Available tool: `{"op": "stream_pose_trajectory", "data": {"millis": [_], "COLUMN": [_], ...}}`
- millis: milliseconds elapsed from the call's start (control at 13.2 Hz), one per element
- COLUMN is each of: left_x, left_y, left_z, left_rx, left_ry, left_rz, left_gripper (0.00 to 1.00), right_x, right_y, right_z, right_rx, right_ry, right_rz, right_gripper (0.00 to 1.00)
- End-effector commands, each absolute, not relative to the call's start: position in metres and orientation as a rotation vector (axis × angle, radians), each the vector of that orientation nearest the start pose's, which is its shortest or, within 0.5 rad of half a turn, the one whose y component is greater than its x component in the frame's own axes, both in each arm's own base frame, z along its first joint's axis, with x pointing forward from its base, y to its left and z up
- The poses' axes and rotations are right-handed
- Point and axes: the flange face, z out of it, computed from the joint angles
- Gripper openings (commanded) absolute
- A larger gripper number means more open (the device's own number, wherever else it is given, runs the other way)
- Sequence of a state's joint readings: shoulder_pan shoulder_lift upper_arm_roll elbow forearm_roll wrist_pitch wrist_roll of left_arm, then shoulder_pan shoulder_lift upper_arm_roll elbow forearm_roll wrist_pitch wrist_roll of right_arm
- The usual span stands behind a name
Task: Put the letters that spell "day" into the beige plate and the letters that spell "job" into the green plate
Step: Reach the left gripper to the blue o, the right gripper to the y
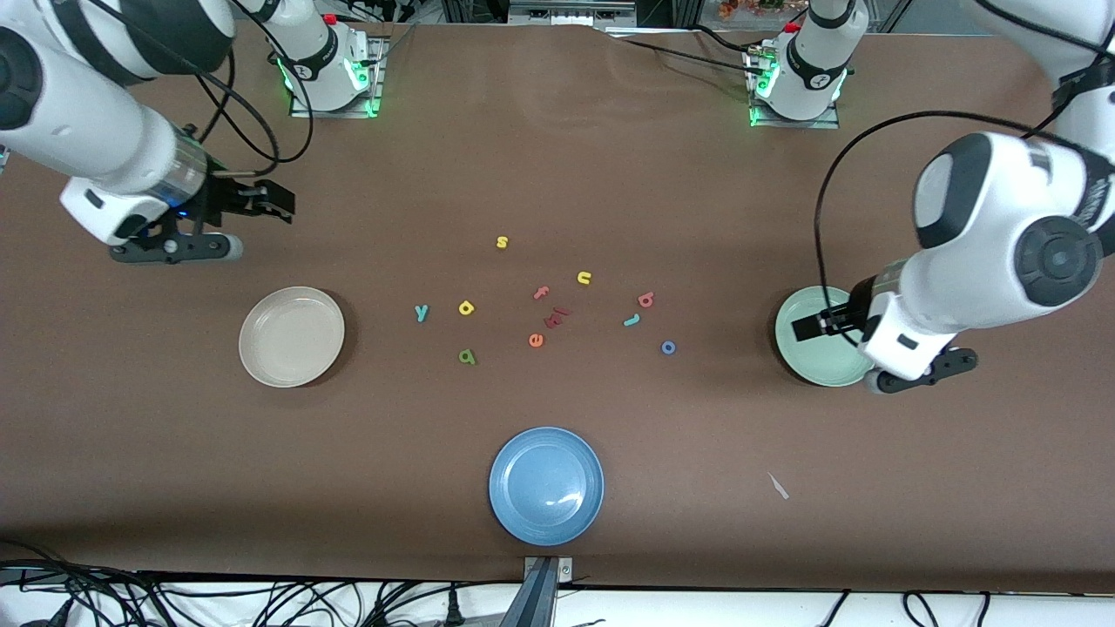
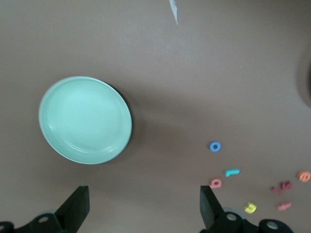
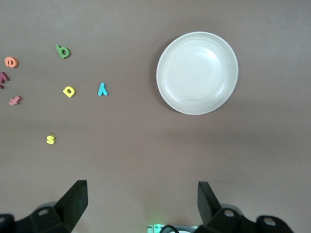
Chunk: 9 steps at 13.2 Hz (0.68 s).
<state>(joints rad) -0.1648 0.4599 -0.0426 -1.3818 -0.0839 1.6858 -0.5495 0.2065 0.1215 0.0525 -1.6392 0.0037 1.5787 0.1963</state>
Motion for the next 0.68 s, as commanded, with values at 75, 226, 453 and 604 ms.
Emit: {"op": "stream_pose_trajectory", "data": {"millis": [75,226,453,604], "left_x": [0.675,0.68,0.673,0.664], "left_y": [-0.19,-0.218,-0.254,-0.27], "left_z": [0.374,0.342,0.293,0.261], "left_rx": [-3.031,-2.974,-2.917,-2.912], "left_ry": [-0.937,-1.133,-1.22,-1.32], "left_rz": [0.272,0.23,0.252,0.254], "left_gripper": [1.0,1.0,0.97,0.85], "right_x": [0.572,0.573,0.572,0.561], "right_y": [0.196,0.212,0.227,0.24], "right_z": [0.474,0.44,0.372,0.336], "right_rx": [-3.151,-3.161,-3.167,-3.172], "right_ry": [-0.102,-0.012,0.046,0.086], "right_rz": [0.263,0.261,0.21,0.174], "right_gripper": [1.0,1.0,1.0,1.0]}}
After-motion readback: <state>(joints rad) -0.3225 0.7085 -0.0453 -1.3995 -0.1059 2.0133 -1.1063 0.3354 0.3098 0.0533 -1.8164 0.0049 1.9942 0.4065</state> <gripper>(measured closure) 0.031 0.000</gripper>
